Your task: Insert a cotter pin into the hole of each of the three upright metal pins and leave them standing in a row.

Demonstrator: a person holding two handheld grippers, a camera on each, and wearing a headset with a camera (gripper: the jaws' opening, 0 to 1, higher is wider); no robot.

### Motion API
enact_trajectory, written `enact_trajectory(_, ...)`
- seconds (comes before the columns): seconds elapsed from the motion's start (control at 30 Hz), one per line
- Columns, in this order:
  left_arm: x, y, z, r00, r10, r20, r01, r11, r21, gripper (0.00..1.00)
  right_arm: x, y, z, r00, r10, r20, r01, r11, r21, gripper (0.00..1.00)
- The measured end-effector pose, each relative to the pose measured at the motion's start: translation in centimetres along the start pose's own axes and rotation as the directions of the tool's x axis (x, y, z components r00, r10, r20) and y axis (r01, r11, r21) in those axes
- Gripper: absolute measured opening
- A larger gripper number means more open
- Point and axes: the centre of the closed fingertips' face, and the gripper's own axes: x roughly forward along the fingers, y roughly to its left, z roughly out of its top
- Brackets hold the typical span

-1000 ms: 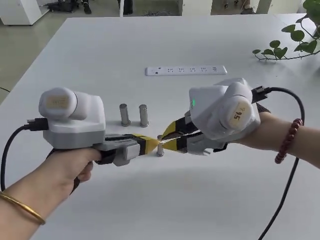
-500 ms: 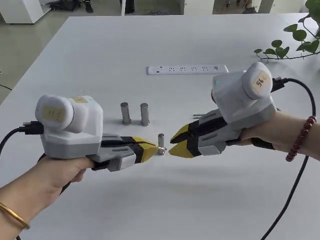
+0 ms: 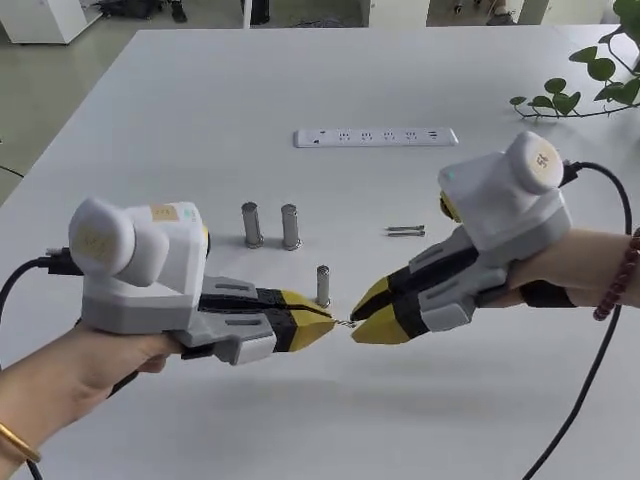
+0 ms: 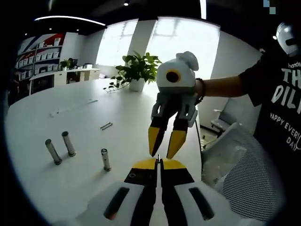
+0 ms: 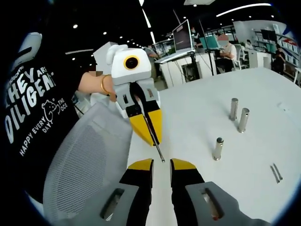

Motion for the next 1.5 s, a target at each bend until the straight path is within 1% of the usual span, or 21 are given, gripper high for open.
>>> enact_trajectory(0.1, 0.0, -0.4, 0.1, 0.9998, -0.018, 0.008, 0.018, 1.000, -0.003, 0.00, 0.1, 0.7, 0.0, 0.9994, 0.033, -0.001, -0.033, 0.999, -0.011, 0.07)
enact_trajectory(0.2, 0.1, -0.9, 0.3, 0.9991, -0.041, 0.013, 0.041, 0.999, 0.001, 0.00, 0.2, 1.1, 0.0, 0.9987, 0.050, -0.004, -0.050, 0.999, -0.021, 0.06)
enact_trajectory(0.4, 0.1, -1.3, 0.3, 0.9980, -0.060, 0.019, 0.060, 0.998, -0.003, 0.00, 0.2, 1.2, 0.1, 0.9982, 0.061, 0.004, -0.060, 0.998, -0.034, 0.00)
enact_trajectory(0.57, 0.1, -1.4, 0.1, 0.9975, -0.070, 0.014, 0.070, 0.998, -0.006, 0.00, 0.1, 1.5, 0.1, 0.9972, 0.075, -0.008, -0.075, 0.995, -0.066, 0.00)
enact_trajectory(0.63, 0.1, -1.4, 0.0, 0.9974, -0.071, 0.011, 0.071, 0.997, -0.006, 0.00, 0.1, 1.5, 0.0, 0.9971, 0.075, -0.010, -0.076, 0.995, -0.066, 0.00)
enact_trajectory(0.73, 0.2, -1.3, -0.1, 0.9976, -0.068, 0.016, 0.068, 0.998, -0.011, 0.00, 0.1, 1.6, -0.1, 0.9971, 0.074, -0.017, -0.075, 0.994, -0.080, 0.00)
enact_trajectory(0.87, 0.4, -0.8, -0.2, 0.9992, -0.034, 0.020, 0.033, 0.999, 0.014, 0.01, 0.2, 1.1, -0.2, 0.9981, 0.049, -0.038, -0.053, 0.994, -0.100, 0.00)
enact_trajectory(0.9, 0.5, -0.7, -0.2, 0.9993, -0.032, 0.020, 0.032, 0.999, 0.012, 0.01, 0.2, 1.0, -0.2, 0.9983, 0.040, -0.043, -0.044, 0.993, -0.110, 0.00)
enact_trajectory(0.93, 0.5, -0.3, -0.2, 0.9997, -0.014, 0.021, 0.013, 1.000, 0.023, 0.02, 0.2, 0.7, -0.2, 0.9984, 0.028, -0.048, -0.033, 0.993, -0.116, 0.00)
enact_trajectory(1.0, 0.7, 0.2, -0.4, 0.9999, 0.011, 0.008, -0.011, 0.999, 0.041, 0.02, 0.1, 0.2, -0.4, 0.9977, -0.002, -0.067, -0.007, 0.991, -0.133, 0.00)
enact_trajectory(1.03, 0.7, 0.3, -0.5, 0.9998, 0.019, 0.004, -0.019, 0.999, 0.044, 0.02, 0.1, 0.0, -0.4, 0.9974, -0.009, -0.072, -0.001, 0.991, -0.135, 0.00)
enact_trajectory(1.1, 0.7, 1.0, -0.9, 0.9989, 0.046, -0.006, -0.046, 0.998, 0.053, 0.05, 0.0, -0.7, -0.6, 0.9964, -0.038, -0.076, 0.027, 0.991, -0.133, 0.00)
enact_trajectory(1.13, 0.6, 1.2, -1.0, 0.9984, 0.057, -0.005, -0.057, 0.997, 0.055, 0.07, -0.1, -1.2, -0.7, 0.9950, -0.056, -0.083, 0.044, 0.990, -0.137, 0.00)
enact_trajectory(1.17, 0.6, 1.6, -1.1, 0.9971, 0.076, -0.002, -0.075, 0.996, 0.056, 0.09, -0.2, -1.8, -0.9, 0.9916, -0.085, -0.098, 0.070, 0.987, -0.146, 0.00)
enact_trajectory(1.2, 0.6, 1.8, -1.1, 0.9964, 0.085, 0.001, -0.085, 0.995, 0.054, 0.11, -0.2, -2.1, -1.0, 0.9908, -0.092, -0.099, 0.077, 0.986, -0.147, 0.00)
enact_trajectory(1.27, 0.6, 2.6, -1.2, 0.9922, 0.125, 0.004, -0.125, 0.991, 0.045, 0.13, -0.3, -2.7, -1.0, 0.9888, -0.114, -0.096, 0.099, 0.985, -0.144, 0.00)
enact_trajectory(1.3, 0.6, 2.8, -1.3, 0.9901, 0.140, 0.004, -0.140, 0.989, 0.049, 0.13, -0.5, -3.3, -1.1, 0.9843, -0.141, -0.106, 0.125, 0.981, -0.151, 0.00)
enact_trajectory(1.4, 0.6, 3.4, -1.3, 0.9846, 0.174, 0.012, -0.175, 0.983, 0.048, 0.14, -0.6, -4.3, -1.2, 0.9769, -0.178, -0.118, 0.157, 0.973, -0.169, 0.00)
enact_trajectory(1.5, 0.8, 4.3, -1.2, 0.9747, 0.222, 0.024, -0.223, 0.973, 0.056, 0.16, -0.6, -5.3, -1.4, 0.9658, -0.217, -0.141, 0.190, 0.965, -0.181, 0.00)
